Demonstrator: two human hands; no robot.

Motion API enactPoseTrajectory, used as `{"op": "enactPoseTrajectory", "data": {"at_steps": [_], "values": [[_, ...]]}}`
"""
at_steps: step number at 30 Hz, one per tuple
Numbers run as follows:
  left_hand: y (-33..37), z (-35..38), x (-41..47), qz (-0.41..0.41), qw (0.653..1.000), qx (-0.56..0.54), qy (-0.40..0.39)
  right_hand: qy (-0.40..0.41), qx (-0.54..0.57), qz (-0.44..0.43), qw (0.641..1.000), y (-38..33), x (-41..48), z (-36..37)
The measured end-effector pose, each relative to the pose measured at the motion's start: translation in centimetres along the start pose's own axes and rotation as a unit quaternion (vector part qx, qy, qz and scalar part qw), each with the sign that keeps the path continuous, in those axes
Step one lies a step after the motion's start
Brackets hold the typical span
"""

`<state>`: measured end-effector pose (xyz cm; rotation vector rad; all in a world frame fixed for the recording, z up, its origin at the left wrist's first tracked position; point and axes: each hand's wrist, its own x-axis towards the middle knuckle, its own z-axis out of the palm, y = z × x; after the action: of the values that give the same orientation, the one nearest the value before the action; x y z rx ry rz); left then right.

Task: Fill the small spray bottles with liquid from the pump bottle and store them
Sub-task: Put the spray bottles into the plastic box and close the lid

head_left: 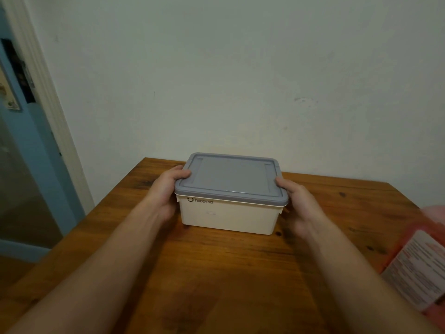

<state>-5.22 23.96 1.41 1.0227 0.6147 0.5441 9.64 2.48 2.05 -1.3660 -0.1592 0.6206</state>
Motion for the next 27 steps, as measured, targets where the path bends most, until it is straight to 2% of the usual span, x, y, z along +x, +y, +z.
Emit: {"op": "enactPoseTrajectory", "data": {"at_steps": [9, 15, 27], "values": [[0.1, 0.5, -0.5, -0.023, 1.000, -0.013, -0.002, 0.017, 0.041, 0.054, 0.998, -0.5, -0.3, 0.7], [0.3, 0.8, -1.0, -0.041, 0.999, -0.020, 0.006, 0.020, 0.037, 0.058, 0.997, -0.7, -0.5, 0.7], [0.6, 1.1, -1.3, 0.017, 0.999, -0.025, 0.035, 0.054, 0.049, -0.048, 0.996, -0.1, -1.0, 0.9]]}}
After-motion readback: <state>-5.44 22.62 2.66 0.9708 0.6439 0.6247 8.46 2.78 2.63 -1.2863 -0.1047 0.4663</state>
